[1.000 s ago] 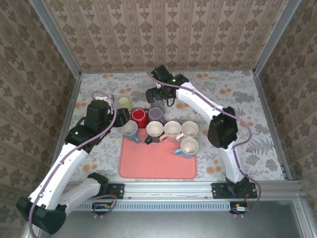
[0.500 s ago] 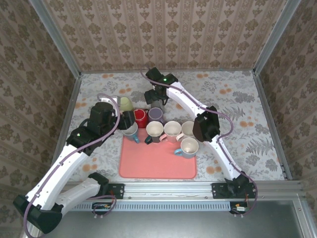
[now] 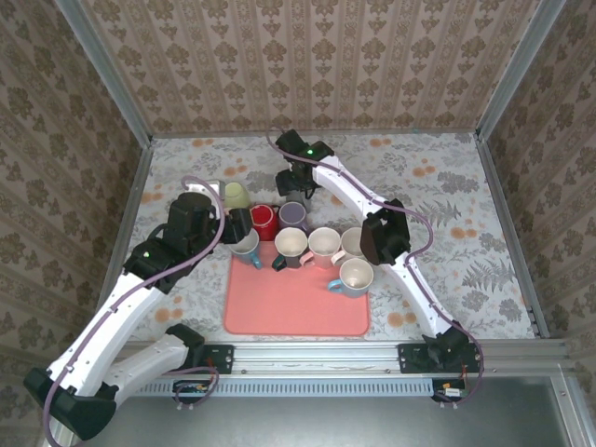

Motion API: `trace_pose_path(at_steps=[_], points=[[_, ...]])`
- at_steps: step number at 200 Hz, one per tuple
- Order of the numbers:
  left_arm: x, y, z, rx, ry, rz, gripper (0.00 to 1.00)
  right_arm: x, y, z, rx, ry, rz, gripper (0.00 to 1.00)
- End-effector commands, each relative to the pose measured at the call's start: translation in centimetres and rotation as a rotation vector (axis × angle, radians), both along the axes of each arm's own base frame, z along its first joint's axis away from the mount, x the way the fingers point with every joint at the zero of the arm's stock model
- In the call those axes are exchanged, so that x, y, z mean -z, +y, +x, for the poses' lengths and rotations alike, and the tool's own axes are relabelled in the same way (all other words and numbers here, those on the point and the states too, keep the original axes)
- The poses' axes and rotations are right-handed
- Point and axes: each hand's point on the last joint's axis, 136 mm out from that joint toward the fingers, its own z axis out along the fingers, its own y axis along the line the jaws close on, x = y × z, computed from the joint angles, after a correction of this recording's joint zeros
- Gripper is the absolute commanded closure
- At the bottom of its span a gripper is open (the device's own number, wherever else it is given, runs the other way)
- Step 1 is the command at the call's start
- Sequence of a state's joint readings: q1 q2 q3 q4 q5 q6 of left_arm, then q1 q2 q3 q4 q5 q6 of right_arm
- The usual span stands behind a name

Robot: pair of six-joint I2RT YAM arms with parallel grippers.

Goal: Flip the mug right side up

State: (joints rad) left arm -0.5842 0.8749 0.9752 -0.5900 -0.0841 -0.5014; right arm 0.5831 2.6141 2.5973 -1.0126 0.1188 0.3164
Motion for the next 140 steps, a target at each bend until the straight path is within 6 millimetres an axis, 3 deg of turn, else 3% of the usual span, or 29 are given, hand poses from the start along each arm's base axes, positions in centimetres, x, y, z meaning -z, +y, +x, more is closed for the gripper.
trace_pose_path(at_steps=[1,29,60,88,121,140], points=[[-0.6,0.2,0.1,-0.004,-0.039,0.016,0.38,-0.2,-0.3,0.0,0.017,0.013,0.011,0.36],[-0.6,0.5,0.2,-0.015,-0.046,0.030,0.38,-5.6,-1.2,0.7,0.037,-0.095,0.022,0.48],[-0.7,0.6,0.4,-0.014,-0.058,0.041,0.36,-15.9,-3.4,1.2,0.114,-0.268,0.156,0.51],[-1.1,0.4,0.4,0.009,-0.079,0.046,0.34,-23.9,-4.7,-0.8,0.138,-0.423,0.308,0.51],[-2.0,-1.3,-0.4,0.110,-0.089,-0.013,0.31,-29.0,-6.8,-4.7,0.185,-0.508,0.542,0.52],[-2.8,-2.3,-1.2,0.171,-0.095,-0.068,0.31,-29.9,-7.9,-7.1,0.206,-0.516,0.693,0.52]])
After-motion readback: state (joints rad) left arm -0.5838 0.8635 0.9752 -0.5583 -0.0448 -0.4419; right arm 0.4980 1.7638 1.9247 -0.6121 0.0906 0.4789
